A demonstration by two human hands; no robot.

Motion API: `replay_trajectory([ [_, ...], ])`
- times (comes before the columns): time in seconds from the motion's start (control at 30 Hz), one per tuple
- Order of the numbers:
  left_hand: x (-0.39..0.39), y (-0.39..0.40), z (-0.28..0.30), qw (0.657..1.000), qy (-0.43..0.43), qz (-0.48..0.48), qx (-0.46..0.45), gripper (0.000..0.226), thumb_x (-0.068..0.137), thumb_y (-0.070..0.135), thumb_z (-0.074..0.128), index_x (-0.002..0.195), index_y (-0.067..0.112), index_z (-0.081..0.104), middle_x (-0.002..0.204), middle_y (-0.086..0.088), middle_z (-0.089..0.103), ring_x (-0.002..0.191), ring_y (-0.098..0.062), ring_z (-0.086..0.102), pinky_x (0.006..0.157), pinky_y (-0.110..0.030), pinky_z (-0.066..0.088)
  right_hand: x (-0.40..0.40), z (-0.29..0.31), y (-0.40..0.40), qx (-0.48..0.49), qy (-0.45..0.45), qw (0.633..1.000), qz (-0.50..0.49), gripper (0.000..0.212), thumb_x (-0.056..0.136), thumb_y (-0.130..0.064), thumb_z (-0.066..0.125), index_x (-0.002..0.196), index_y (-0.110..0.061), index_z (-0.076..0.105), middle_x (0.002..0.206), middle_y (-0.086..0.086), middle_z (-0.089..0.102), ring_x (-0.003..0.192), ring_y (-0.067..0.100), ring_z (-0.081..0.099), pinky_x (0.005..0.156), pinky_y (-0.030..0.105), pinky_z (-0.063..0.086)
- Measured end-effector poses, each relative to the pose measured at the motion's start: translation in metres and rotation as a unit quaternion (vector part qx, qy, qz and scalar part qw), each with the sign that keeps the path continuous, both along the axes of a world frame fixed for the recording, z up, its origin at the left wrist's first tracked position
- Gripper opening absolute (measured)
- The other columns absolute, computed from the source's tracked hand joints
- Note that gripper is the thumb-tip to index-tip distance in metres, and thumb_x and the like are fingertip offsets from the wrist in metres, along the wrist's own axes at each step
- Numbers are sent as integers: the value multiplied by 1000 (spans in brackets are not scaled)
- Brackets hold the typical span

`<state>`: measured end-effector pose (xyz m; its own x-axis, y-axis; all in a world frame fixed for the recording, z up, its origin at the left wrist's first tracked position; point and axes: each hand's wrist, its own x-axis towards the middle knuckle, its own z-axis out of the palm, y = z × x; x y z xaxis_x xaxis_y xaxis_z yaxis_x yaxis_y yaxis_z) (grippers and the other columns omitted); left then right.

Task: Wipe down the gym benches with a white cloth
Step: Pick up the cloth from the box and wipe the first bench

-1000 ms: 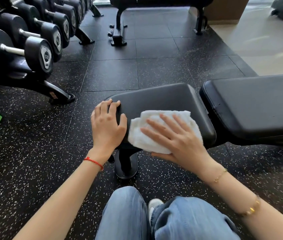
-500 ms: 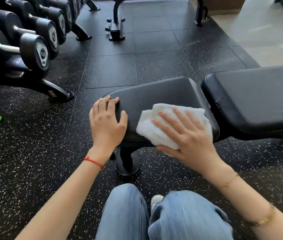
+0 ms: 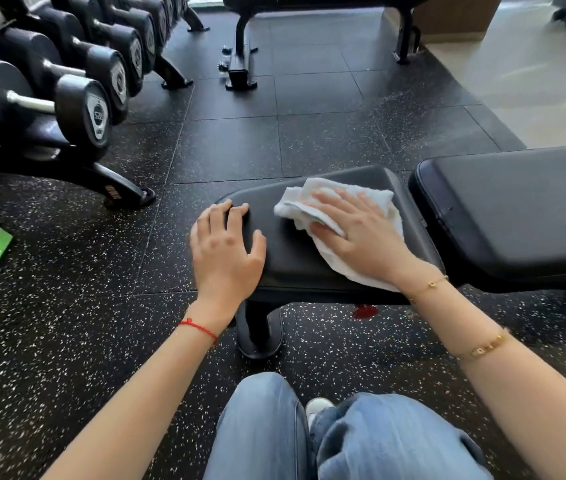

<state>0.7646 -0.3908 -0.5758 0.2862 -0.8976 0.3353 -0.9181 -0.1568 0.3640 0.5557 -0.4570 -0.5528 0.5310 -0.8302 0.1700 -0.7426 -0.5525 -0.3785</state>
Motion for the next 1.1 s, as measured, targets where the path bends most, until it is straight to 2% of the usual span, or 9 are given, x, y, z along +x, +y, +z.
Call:
replay_trajectory([
  [0.07,-2,1,2,1000,-14,0,10,49,92,37,43,136,17,51,145,-7,45,139,-29,34,119,-49,20,-17,2,11,-4,-14,1000,-10,45,102,-46,44,146,-37,44,157,-12,37,149,11,21,122,38,5],
  [0.17,-14,4,7,1000,-21,-2,7,46,97,31,44,140,16,49,149,-8,42,144,-28,28,122,-52,10,-32,3,28,-23,-30,998,-44,41,102,-44,44,141,-32,51,153,-8,42,146,14,30,122,44,14],
  [0.37,-62,7,20,996,21,-83,13,50,98,32,38,146,18,41,155,-5,35,149,-22,19,124,-50,2,-38,9,39,-35,-93,994,-39,27,96,-19,62,121,-11,67,130,4,61,124,24,54,107,44,39],
  [0.5,-87,2,18,996,12,-86,23,49,100,31,38,147,18,38,155,-5,34,149,-22,18,124,-49,3,-61,23,30,-51,-83,995,-20,29,88,-3,67,118,-1,66,127,13,61,120,32,55,105,43,42],
  [0.6,-120,-12,18,994,26,-99,22,50,100,31,37,148,18,37,156,-6,33,149,-23,18,124,-50,3,-111,35,13,-121,-49,990,-47,35,86,-5,70,121,-4,64,131,12,58,124,33,52,107,45,41],
  [0.7,-167,-30,16,992,45,-112,41,53,100,34,35,151,19,33,159,-6,28,150,-24,14,124,-52,1,-161,26,1,-111,43,989,-84,44,92,-25,65,134,-15,58,143,5,50,133,31,44,108,50,37],
  [0.83,-207,-46,8,995,12,-76,69,54,100,38,30,152,22,30,160,-6,25,150,-25,13,123,-54,0,-183,0,-20,-47,79,992,-84,50,101,-48,44,147,-29,44,160,-4,31,147,22,26,117,37,8],
  [0.97,-210,-46,5,998,-30,-31,41,52,96,40,36,146,25,40,153,-3,38,145,-23,27,122,-52,15,-185,-1,-65,-8,86,996,-33,53,102,-54,36,152,-38,33,164,-9,19,152,15,10,114,25,-9],
  [1.1,-207,-46,5,999,-34,-25,18,49,93,40,41,140,28,48,148,2,45,141,-18,35,119,-49,22,-181,-2,-84,18,112,993,8,53,102,-56,31,152,-42,28,165,-12,12,153,14,-2,122,41,-8],
])
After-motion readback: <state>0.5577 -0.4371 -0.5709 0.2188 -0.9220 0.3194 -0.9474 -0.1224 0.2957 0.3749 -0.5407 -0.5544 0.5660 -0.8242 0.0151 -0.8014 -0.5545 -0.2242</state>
